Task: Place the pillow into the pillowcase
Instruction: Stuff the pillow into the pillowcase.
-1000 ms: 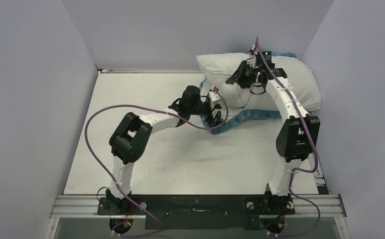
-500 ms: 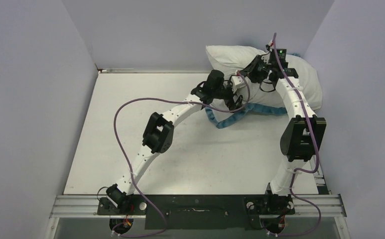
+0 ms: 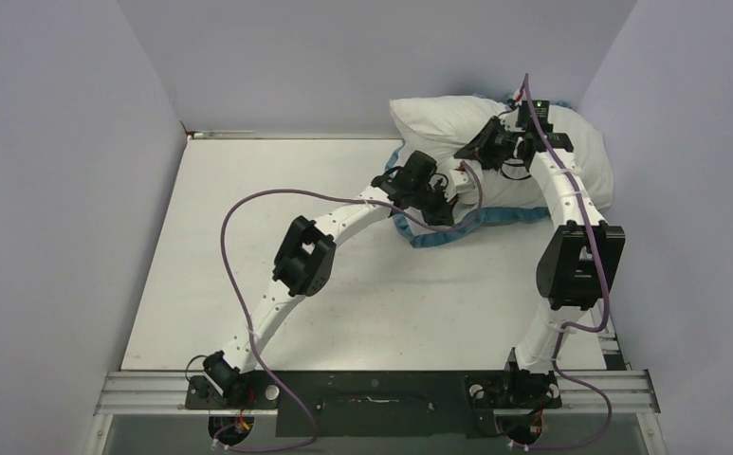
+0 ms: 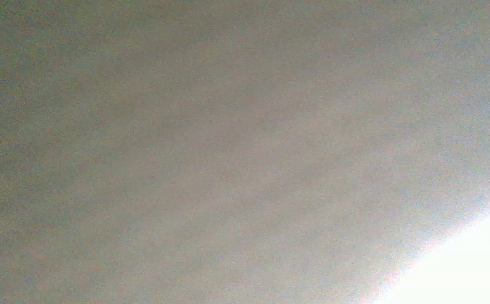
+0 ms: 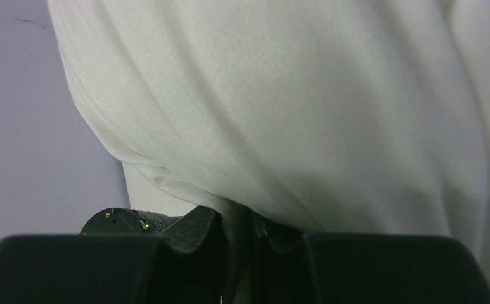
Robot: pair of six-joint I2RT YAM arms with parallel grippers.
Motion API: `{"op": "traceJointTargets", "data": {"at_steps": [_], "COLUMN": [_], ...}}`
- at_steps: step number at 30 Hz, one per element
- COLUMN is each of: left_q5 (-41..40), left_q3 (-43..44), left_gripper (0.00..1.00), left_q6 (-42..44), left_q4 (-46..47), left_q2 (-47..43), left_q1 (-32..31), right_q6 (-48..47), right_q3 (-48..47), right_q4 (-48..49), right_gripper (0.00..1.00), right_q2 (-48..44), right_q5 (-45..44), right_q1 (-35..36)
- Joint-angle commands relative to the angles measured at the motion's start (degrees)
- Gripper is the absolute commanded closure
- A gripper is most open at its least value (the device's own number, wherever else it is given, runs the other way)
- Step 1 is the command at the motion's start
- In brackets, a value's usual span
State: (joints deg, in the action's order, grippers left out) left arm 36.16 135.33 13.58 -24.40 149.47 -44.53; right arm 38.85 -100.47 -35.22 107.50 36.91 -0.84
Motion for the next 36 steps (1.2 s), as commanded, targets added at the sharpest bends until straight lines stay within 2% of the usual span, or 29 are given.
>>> {"op": "traceJointTargets", "data": {"at_steps": [1, 6, 11, 13, 16, 17, 18, 23, 26, 27, 28, 29, 30, 34, 36], "left_q5": [-5.4, -5.7, -5.2, -6.0, -10.2, -11.2, -11.7, -13.2, -12.9, -12.9, -13.1, -13.7, -14.0, -15.3, -16.3], "left_q3": [-3.7, -8.0, -17.8, -28.4, -52.1, -60.5, -64.8, -77.3, -79.3, -78.6, -77.2, -75.8, -74.2, -69.1, -67.6], "left_gripper": [1.0, 1.0, 1.0, 1.0, 1.0, 1.0, 1.0, 1.0, 1.0, 0.97, 0.83, 0.61, 0.49, 0.27, 0.21], "left_q6": [2.8, 2.6, 3.3, 3.5, 0.5, -0.5, -0.9, -1.1, 0.9, 1.7, 2.9, 4.2, 5.7, 7.1, 6.7], "left_q4": [-8.9, -8.2, -5.6, 0.9, 19.5, 24.1, 26.6, 26.3, 27.4, 27.1, 26.4, 26.1, 26.1, 31.9, 37.7], "left_q2": [-2.7, -6.6, -13.8, -19.1, -34.7, -38.5, -41.6, -51.4, -54.6, -54.7, -54.4, -53.8, -52.9, -48.4, -46.0], "left_q1": [-3.2, -3.2, -3.4, -3.4, -3.3, -3.2, -3.3, -6.0, -7.3, -7.3, -7.3, -7.2, -7.2, -6.4, -5.9], "right_q6": [2.4, 1.7, 0.8, 0.0, -1.6, -2.1, -2.4, -4.8, -6.7, -6.8, -6.4, -5.7, -4.9, -0.5, 2.2], "right_q3": [0.7, 0.4, 2.0, 3.2, 5.6, 6.7, 7.5, 8.5, 7.1, 7.0, 7.2, 7.2, 7.1, 6.5, 6.6], "right_q4": [4.3, 3.8, 2.9, 2.2, 1.4, 1.1, 1.0, -0.6, -2.8, -2.9, -2.4, -1.6, -0.6, 3.2, 5.1], "right_gripper": [0.95, 0.95, 0.95, 0.95, 0.95, 0.95, 0.95, 0.95, 0.95, 0.95, 0.95, 0.95, 0.95, 0.95, 0.95], "right_q2": [-6.3, -6.7, -7.1, -7.5, -8.3, -8.6, -8.9, -8.7, -8.7, -8.9, -9.3, -9.8, -10.2, -11.1, -11.7], "right_q5": [-0.4, -0.6, 0.2, 0.4, 0.9, 0.8, 0.9, 2.3, 0.1, -0.2, -0.4, -0.7, -0.7, 2.9, 4.6], "right_q1": [-2.0, -2.1, -1.5, -0.9, 0.4, 0.5, 1.7, 6.3, 8.0, 8.0, 7.7, 7.2, 6.6, 3.6, 2.7]}}
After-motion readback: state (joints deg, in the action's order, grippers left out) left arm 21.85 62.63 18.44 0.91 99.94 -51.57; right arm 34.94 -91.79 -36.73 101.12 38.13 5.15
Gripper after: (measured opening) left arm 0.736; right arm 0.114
